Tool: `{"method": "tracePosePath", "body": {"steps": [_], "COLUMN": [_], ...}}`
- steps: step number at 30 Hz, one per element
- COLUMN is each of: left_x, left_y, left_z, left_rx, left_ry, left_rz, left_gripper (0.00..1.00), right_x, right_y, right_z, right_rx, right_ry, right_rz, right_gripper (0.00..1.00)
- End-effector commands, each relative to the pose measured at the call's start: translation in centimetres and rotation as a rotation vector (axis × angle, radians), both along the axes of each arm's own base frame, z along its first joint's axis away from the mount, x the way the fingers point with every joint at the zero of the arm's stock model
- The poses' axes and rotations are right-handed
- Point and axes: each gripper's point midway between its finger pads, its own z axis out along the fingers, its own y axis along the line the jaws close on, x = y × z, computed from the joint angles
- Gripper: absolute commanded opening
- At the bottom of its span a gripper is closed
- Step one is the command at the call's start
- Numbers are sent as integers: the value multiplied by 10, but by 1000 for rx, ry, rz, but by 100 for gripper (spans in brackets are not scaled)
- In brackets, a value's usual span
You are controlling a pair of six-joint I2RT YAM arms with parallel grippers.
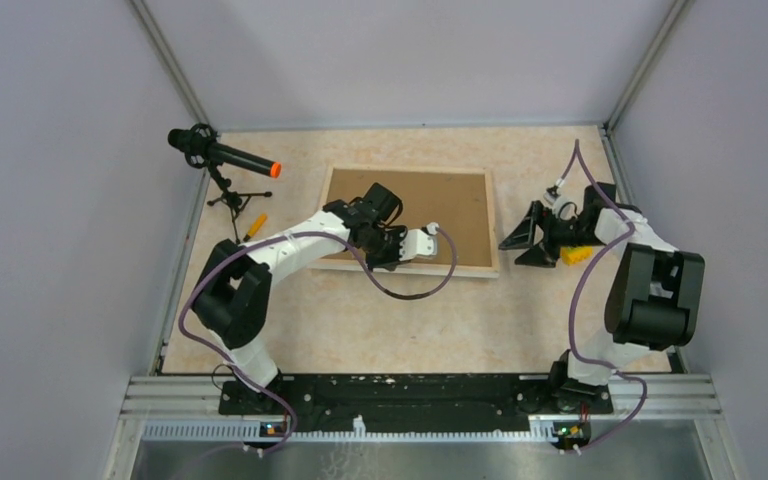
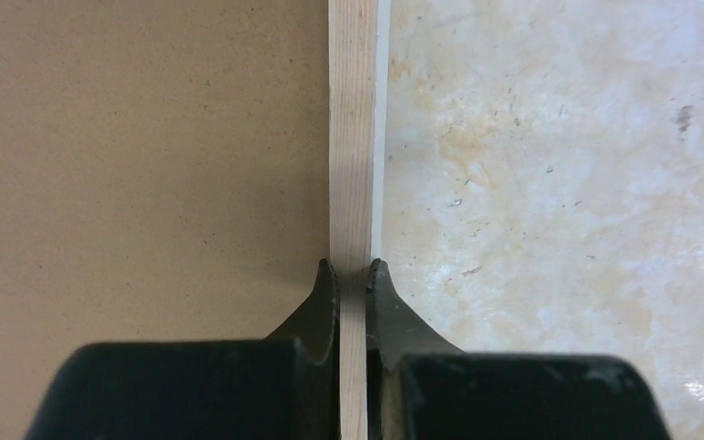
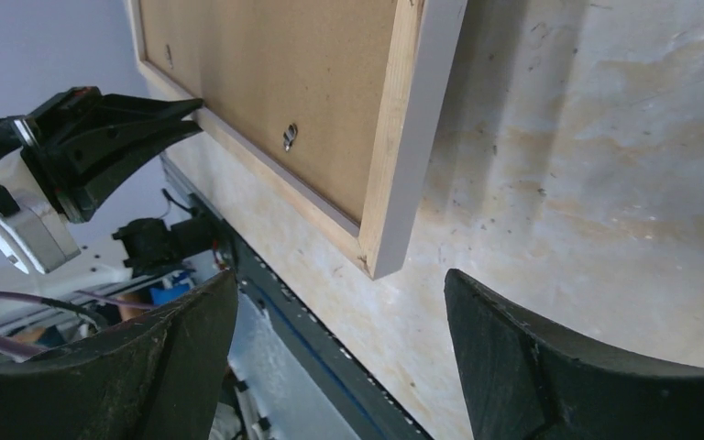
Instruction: Take the photo out of the frame
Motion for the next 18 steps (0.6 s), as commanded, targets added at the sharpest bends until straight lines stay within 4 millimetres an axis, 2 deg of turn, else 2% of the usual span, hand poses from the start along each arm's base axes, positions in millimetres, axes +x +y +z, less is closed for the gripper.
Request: {"method": "tracePosePath", "body": {"steps": [1,5,12,18], "left_x": [4,-4,-23,-29], "left_y": [-33,-35,-41,-49], "left_z": [71,81,84,78], "left_rx": [-220,-259,-308,-325], "left_ry": [-119,-118,-120,-153], "left_rz": [-80,-107,-176,-218], "left_gripper": [0,0,0,0], "right_x": [10,9,12,5], "right_y": [10,14,38,65], "right_z": [5,-9,-3,1], "right_rx": [140,201,419,487], "right_ry": [22,94,155,199], "right_rz": [-40,-57,-14,61], "right_gripper": [83,85,81,69]}}
